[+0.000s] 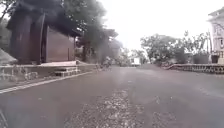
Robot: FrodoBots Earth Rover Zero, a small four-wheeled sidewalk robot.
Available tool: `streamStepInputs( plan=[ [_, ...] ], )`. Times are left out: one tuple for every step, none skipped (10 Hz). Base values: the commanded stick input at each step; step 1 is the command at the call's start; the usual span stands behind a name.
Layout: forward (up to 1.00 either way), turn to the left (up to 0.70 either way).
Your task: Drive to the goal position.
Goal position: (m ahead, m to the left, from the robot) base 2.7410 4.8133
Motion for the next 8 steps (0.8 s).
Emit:
streamStepInputs(
  plan=[
    [0.00,0.00],
    [0.00,0.00],
    [0.03,0.00],
    [0.31,0.01],
    [0.58,0.02],
    [0.70,0.03],
    [0.70,0.04],
    [0.70,0.04]
  ],
)
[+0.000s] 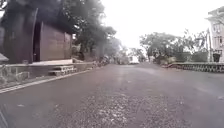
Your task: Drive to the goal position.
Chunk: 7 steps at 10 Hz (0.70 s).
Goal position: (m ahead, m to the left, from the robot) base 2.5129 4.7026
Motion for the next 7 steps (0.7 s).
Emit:
streamStepInputs(
  plan=[
    [0.70,0.04],
    [0.70,0.04],
    [0.70,0.04],
    [0.70,0.04],
    [0.70,0.04],
    [0.70,0.05],
    [0.70,0.04]
  ],
)
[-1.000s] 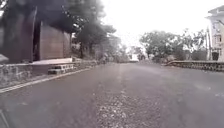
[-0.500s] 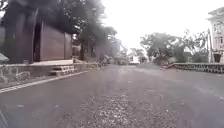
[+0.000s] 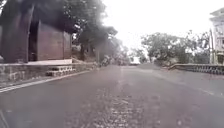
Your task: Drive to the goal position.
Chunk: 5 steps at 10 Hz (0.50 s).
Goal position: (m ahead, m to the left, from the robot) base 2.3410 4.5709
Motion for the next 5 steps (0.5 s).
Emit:
streamStepInputs(
  plan=[
    [0.70,0.04],
    [0.70,0.04],
    [0.70,0.10],
    [0.70,0.15],
    [0.70,0.18]
  ],
)
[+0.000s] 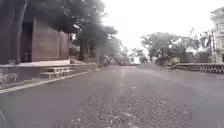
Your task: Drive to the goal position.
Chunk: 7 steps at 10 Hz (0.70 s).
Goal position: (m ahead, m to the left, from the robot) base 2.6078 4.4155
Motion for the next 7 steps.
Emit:
streamStepInputs(
  plan=[
    [0.70,0.11],
    [0.70,0.02],
    [0.70,0.02],
    [0.70,0.02],
    [0.70,0.02],
    [0.70,0.02],
    [0.70,0.02]
  ],
)
